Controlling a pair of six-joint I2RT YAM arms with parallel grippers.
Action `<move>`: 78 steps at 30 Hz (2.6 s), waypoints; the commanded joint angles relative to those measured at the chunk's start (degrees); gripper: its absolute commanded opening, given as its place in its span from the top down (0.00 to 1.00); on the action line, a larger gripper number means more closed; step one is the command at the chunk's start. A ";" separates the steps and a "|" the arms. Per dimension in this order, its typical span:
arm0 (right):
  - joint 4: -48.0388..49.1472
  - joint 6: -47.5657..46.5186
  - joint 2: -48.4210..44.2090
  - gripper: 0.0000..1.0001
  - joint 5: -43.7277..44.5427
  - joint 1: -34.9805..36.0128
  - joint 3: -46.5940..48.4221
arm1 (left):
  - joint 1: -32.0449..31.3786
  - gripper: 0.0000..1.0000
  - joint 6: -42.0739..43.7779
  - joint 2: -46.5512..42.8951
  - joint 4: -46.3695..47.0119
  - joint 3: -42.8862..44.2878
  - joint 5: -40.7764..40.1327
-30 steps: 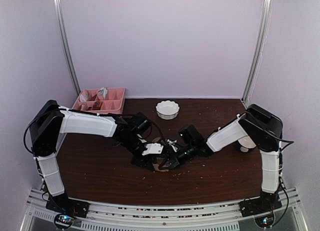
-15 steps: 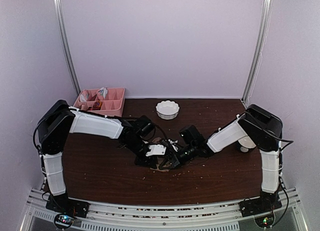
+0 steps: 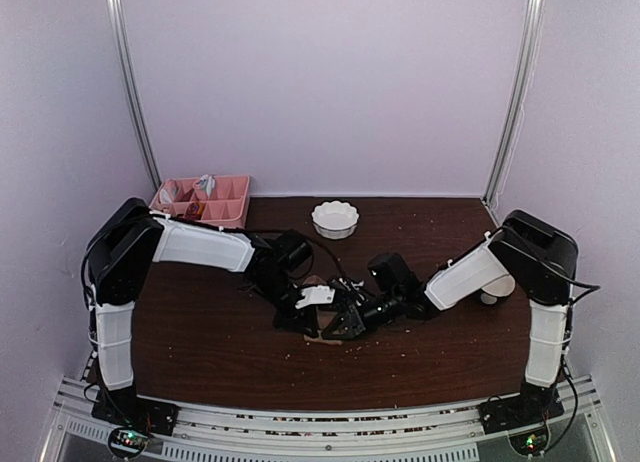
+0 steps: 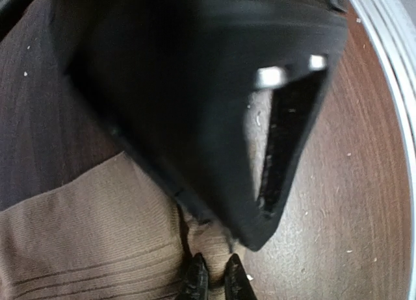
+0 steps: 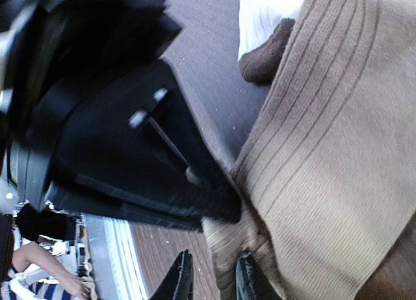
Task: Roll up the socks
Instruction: Roll the sock at the center of the board.
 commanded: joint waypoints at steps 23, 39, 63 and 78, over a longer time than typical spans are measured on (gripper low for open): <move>-7.91 -12.14 -39.85 0.00 55.30 -0.23 -21.23 | 5.51 1.00 -1.77 15.11 -28.13 13.91 13.90; 10.89 -41.42 -39.53 0.12 50.44 11.96 -31.17 | 5.68 1.00 2.66 19.83 -35.66 17.09 16.16; -0.63 -57.41 -9.76 0.60 36.96 19.77 -5.69 | 7.09 0.97 -1.48 23.62 -36.28 20.70 12.95; -2.02 -53.63 -5.49 0.99 39.35 18.05 -3.37 | 7.09 0.81 2.54 21.41 -37.94 20.89 13.61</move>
